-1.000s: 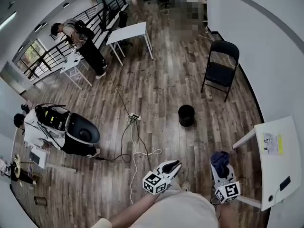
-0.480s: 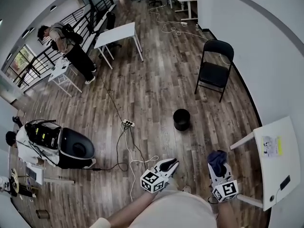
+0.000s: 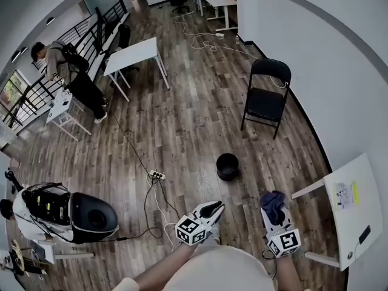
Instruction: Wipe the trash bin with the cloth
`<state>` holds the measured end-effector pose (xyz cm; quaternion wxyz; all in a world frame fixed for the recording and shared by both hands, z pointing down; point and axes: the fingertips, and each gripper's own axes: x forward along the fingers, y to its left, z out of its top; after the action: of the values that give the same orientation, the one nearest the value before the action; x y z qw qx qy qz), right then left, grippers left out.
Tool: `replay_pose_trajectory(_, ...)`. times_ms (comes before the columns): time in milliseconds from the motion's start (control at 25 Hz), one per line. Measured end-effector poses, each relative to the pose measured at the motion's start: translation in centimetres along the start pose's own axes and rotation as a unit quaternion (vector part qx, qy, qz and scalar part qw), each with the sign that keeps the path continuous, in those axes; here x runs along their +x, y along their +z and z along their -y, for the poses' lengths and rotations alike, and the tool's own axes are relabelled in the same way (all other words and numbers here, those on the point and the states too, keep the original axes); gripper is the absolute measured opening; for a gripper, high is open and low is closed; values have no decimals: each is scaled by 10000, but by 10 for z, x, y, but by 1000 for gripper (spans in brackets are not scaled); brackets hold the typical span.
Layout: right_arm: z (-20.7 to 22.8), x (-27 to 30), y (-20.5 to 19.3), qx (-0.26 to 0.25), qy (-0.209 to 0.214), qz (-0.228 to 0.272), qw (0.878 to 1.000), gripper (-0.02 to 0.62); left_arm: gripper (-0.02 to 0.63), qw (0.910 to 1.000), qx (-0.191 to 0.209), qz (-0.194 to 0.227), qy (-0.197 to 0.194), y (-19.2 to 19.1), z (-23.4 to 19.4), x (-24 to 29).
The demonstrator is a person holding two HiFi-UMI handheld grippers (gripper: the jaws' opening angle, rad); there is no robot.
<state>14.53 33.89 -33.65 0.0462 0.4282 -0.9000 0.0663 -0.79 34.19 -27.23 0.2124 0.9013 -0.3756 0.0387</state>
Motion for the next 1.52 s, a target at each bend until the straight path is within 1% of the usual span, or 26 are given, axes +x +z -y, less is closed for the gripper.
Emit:
replay_pose_trajectory(200, -6, 48, 4, -32, -138, -9, 9999, 106, 71, 9999, 41, 30, -91, 19, -51, -3)
replay_pose_trajectory(360, -16, 76, 1, -45, -136, 24, 9999, 106, 71, 9999, 67, 61, -70, 21, -85, -6)
replay_pose_trajectory(480, -22, 91, -1, -75, -83, -41, 9999, 106, 71, 10000, -14, 83, -19, 20, -103, -7)
replay_pose_trajectory(600, -22, 99, -3, -143, -92, -136, 9998, 106, 71, 9999, -78, 111, -7, 19, -110, -9)
replay_pose_trajectory(760, -16, 110, 1, -189, -157, -91, 9997, 106, 71, 10000, -57, 61, -23, 20, -123, -9)
replay_pose_trajectory(960, -4, 117, -2, -115, -214, -115, 9996, 106, 71, 10000, -16, 25, 29, 25, -132, -3)
replay_pose_trajectory(1120, 8, 123, -3, -94, -174, -113, 9997, 106, 71, 9999, -40, -16, 94, 27, -138, 8)
replay_pose_trajectory(1280, 29, 129, 1, -99, -150, -119, 9998, 106, 71, 9999, -29, -41, 142, 35, -140, 28)
replay_pose_trajectory(1520, 80, 135, 2, -30, -79, -114, 9999, 106, 71, 9997, -34, -140, 207, 42, -136, 79)
